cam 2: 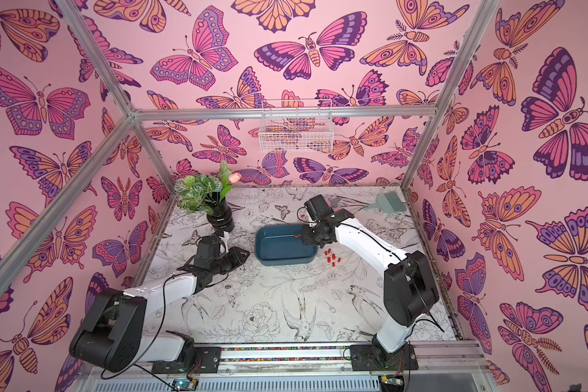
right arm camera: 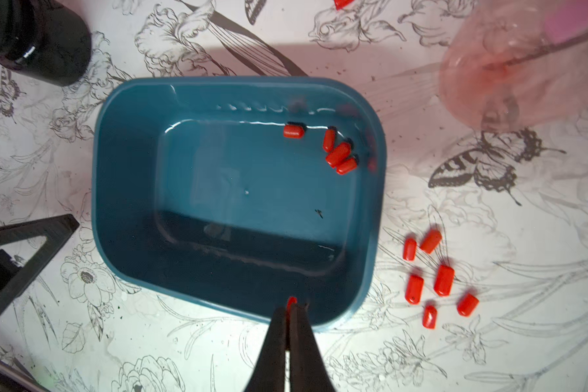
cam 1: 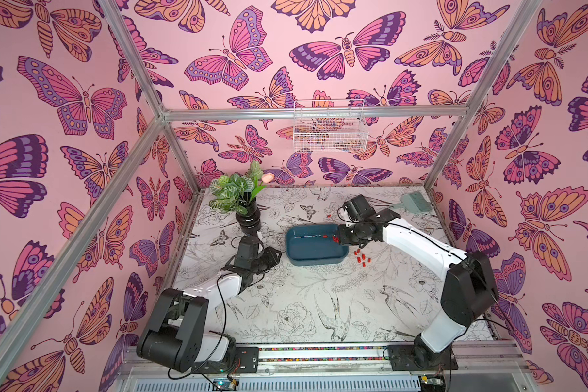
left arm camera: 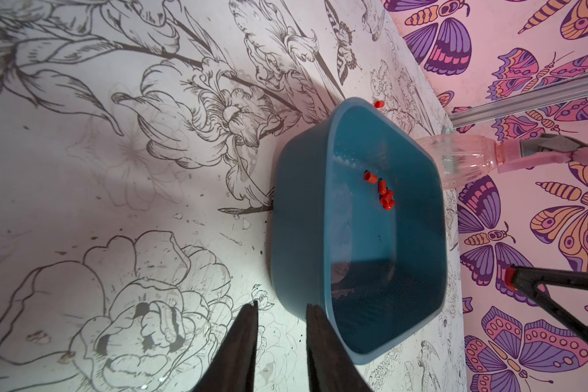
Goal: Take the screw protection sleeves out of the storage box
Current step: Place the screw protection sleeve at the center of the board.
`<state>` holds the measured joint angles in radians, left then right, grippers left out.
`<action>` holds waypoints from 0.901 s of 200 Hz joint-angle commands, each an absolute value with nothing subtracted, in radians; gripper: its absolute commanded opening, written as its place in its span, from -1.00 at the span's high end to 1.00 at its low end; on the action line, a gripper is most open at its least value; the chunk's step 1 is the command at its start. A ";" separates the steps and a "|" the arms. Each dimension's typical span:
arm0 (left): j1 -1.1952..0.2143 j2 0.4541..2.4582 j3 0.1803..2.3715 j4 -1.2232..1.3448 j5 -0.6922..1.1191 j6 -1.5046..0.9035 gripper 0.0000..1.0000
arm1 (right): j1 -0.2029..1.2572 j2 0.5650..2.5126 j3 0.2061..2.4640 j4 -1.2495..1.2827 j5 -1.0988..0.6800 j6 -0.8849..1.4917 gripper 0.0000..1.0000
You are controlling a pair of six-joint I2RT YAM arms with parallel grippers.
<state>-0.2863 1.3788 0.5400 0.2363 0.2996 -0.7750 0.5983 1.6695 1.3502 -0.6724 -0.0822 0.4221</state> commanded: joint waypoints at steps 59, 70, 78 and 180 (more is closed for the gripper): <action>-0.277 1.398 0.563 0.221 0.314 -0.767 0.41 | 0.465 1.506 1.147 -0.689 -0.096 0.392 0.86; -0.277 1.401 0.564 0.219 0.314 -0.768 0.41 | 0.443 1.502 1.127 -0.684 -0.106 0.386 0.86; -0.277 1.402 0.565 0.219 0.314 -0.768 0.41 | 0.429 1.498 1.112 -0.682 -0.110 0.379 0.86; -0.276 1.407 0.568 0.217 0.314 -0.770 0.41 | 0.346 1.513 1.000 -0.626 -0.151 0.354 0.86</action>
<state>-0.2863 1.3979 0.5526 0.2314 0.2996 -0.7750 0.3565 1.5116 1.0233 -0.6456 -0.1345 0.3660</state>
